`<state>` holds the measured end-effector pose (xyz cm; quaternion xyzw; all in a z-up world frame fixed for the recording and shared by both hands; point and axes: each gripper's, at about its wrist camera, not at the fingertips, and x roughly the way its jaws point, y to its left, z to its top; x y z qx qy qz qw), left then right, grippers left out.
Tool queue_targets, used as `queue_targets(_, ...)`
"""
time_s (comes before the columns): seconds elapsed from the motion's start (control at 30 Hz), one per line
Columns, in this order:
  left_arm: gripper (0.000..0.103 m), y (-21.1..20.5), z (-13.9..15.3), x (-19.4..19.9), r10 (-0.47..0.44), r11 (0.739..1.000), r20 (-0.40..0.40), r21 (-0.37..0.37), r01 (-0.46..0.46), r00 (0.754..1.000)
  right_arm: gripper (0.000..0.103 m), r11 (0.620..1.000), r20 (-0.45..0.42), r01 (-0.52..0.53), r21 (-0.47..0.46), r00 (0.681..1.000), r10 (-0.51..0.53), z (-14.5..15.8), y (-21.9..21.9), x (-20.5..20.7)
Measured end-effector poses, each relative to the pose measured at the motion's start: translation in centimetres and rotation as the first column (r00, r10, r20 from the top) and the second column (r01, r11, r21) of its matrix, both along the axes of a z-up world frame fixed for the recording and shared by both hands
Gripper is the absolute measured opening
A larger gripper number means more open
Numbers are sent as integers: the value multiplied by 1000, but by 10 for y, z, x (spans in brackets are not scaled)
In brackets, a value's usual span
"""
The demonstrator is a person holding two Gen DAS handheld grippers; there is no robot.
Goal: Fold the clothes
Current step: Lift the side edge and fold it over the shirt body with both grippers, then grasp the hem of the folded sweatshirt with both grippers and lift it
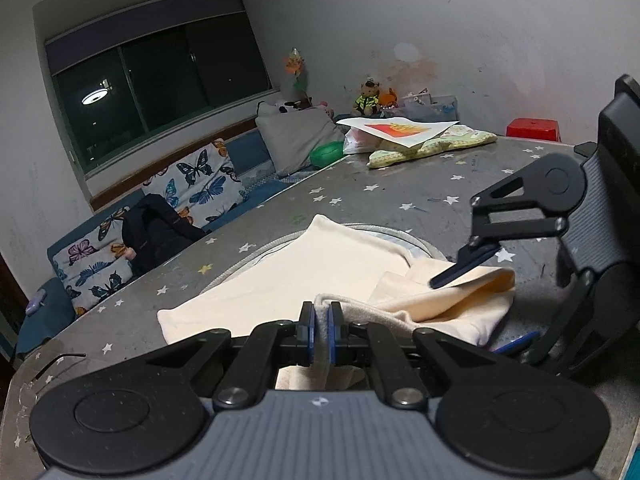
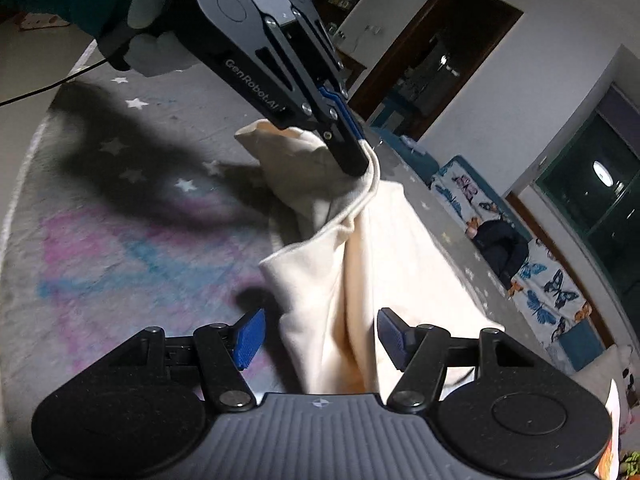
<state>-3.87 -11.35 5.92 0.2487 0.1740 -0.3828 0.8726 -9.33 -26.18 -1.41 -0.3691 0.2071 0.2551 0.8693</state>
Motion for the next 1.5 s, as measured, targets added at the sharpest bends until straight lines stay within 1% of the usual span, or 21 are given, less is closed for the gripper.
queue_targets(0.1, 6, 1, 0, 2, 4, 1000, -8, -9, -4, 1000, 65, 1000, 26, 14, 7, 1000, -14, -4, 5, 8)
queue_targets(0.2, 6, 4, -2, -5, -11, 1000, 3, -1, 11, 1000, 60, 998, 5, 43, 44, 999, -44, -3, 0, 17)
queue_targets(0.23, 6, 5, -4, -9, -18, 1000, 7, 3, 18, 1000, 53, 997, -15, 57, 60, 998, -56, -2, -3, 20)
queue_targets(0.27, 7, 7, -6, -12, -23, 1000, 10, 6, 23, 1000, 40, 994, -47, 71, 79, 997, -68, -1, -6, 23)
queue_targets(0.33, 10, 10, -13, -21, -37, 999, 13, 19, 37, 999, 26, 988, -113, 101, 121, 990, -87, 2, -13, 28)
queue_targets(0.37, 10, 11, -16, -25, -40, 999, 15, 25, 40, 999, 22, 983, -140, 117, 143, 985, -97, 3, -16, 30)
queue_targets(0.43, 12, 14, -23, -33, -40, 998, 17, 39, 39, 999, 21, 970, -195, 150, 191, 974, -112, 6, -23, 35)
queue_targets(0.47, 17, 15, -27, -38, -38, 998, 18, 46, 37, 999, 21, 960, -223, 168, 223, 968, -118, 9, -26, 38)
queue_targets(0.5, 26, 16, -30, -41, -33, 998, 23, 53, 32, 999, 21, 950, -245, 184, 253, 962, -121, 12, -29, 41)
queue_targets(0.6, 44, 22, -36, -49, -7, 998, 57, 67, 3, 998, 20, 923, -289, 218, 316, 949, -126, 19, -37, 47)
queue_targets(0.7, 53, 24, -42, -51, 3, 996, 76, 90, -10, 997, 20, 905, -320, 245, 347, 938, -131, 22, -44, 52)
queue_targets(0.77, 54, 23, -49, -51, 1, 993, 85, 118, -11, 996, 20, 898, -333, 257, 357, 933, -134, 23, -46, 53)
queue_targets(0.97, 54, 22, -65, -48, -23, 983, 108, 184, 3, 994, 20, 902, -329, 261, 343, 933, -144, 24, -45, 54)
queue_targets(1.0, 52, 22, -66, -48, -35, 981, 111, 195, 13, 993, 20, 903, -328, 261, 340, 934, -146, 24, -45, 54)
queue_targets(1.03, 46, 22, -67, -48, -45, 980, 110, 200, 22, 993, 20, 905, -326, 261, 338, 934, -147, 24, -45, 54)
queue_targets(1.07, 32, 22, -68, -47, -51, 979, 105, 202, 29, 993, 20, 906, -325, 261, 335, 934, -149, 24, -45, 55)
queue_targets(1.1, 23, 21, -69, -44, -56, 978, 95, 206, 36, 994, 20, 907, -324, 260, 332, 934, -150, 24, -45, 55)
queue_targets(1.13, 21, 21, -69, -42, -58, 978, 86, 207, 39, 995, 20, 909, -321, 258, 328, 935, -150, 23, -44, 54)
queue_targets(1.17, 16, 22, -69, -41, -55, 978, 82, 204, 38, 995, 20, 912, -317, 255, 323, 937, -150, 22, -44, 53)
queue_targets(1.27, 12, 27, -64, -34, -37, 986, 38, 161, 30, 999, 17, 915, -312, 243, 322, 940, -140, 21, -43, 49)
queue_targets(1.5, 10, 43, -41, -43, -32, 997, -38, 71, 35, 999, 16, 912, -306, 219, 346, 946, -111, 30, -45, 31)
